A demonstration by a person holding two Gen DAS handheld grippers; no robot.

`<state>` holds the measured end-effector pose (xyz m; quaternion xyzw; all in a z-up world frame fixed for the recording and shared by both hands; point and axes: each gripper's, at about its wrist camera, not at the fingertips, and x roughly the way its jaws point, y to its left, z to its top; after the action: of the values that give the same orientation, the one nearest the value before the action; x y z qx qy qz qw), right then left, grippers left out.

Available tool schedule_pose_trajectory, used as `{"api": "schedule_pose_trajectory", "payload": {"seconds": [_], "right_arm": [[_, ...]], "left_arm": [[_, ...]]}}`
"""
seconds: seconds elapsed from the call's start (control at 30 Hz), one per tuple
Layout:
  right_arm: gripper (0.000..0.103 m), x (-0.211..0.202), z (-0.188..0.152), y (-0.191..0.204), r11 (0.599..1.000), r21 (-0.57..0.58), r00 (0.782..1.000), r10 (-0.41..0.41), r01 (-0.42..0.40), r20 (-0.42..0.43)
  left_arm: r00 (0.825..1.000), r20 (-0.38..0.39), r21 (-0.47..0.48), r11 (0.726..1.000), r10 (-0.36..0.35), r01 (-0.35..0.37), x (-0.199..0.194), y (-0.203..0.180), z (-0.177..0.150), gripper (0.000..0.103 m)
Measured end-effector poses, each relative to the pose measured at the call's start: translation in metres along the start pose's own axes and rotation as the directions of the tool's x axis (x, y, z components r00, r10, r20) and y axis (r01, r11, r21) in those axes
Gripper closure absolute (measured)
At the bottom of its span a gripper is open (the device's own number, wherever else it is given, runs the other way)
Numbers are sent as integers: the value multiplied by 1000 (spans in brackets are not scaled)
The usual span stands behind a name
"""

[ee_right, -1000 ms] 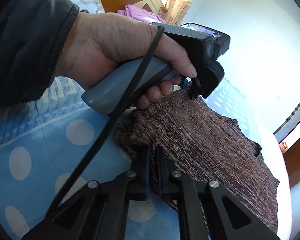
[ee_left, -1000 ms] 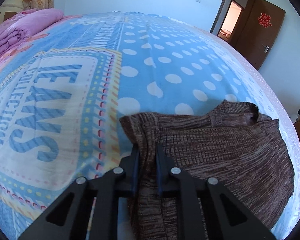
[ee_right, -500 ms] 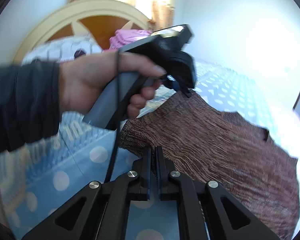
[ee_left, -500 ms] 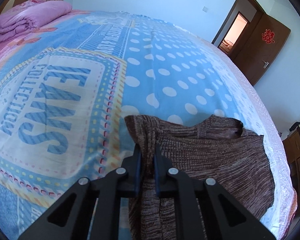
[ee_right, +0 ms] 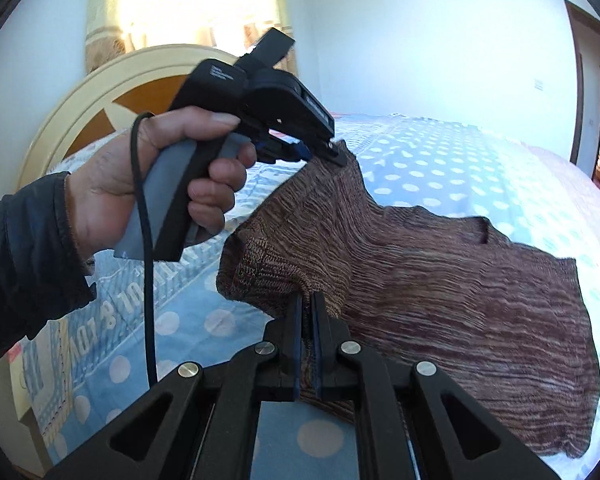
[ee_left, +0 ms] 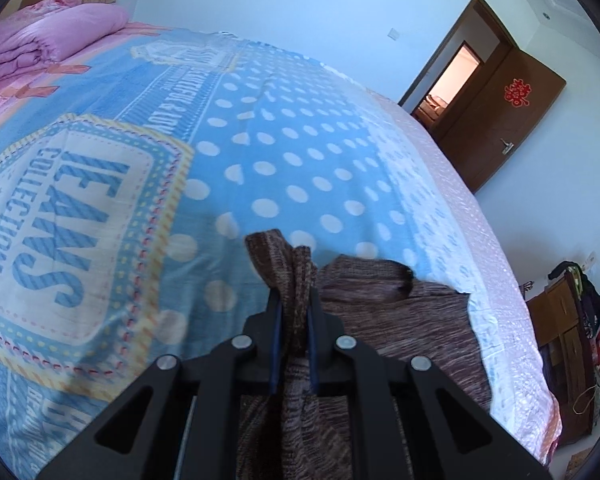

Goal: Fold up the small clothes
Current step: 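Fold the held sweater side over the other half with both grippers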

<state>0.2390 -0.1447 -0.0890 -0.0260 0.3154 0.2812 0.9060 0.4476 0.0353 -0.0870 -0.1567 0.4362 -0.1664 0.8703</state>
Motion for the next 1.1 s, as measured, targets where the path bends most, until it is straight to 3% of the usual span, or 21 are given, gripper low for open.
{"api": "schedule_pose_trajectory", "payload": {"seconds": [0.53,0.63,0.87,1.1], "right_arm": [[100,-52,-15,-69,984,177,1000,-6,1,26],[100,-60,-18,-82,970,239,999,35,-38,17],[100,-79,-32,-109,951,309,999,16,-27,36],[100,-81,-54,-147,900,434,999,43,-40,2]], "left_arm": [[999,7,70,996,-51,50,9,-85,10,91],[998,-3,88,995,-56,56,16,-103,10,91],[997,-21,127,989,-73,75,29,-141,11,91],[997,-50,155,985,-66,73,55,-168,5,91]]}}
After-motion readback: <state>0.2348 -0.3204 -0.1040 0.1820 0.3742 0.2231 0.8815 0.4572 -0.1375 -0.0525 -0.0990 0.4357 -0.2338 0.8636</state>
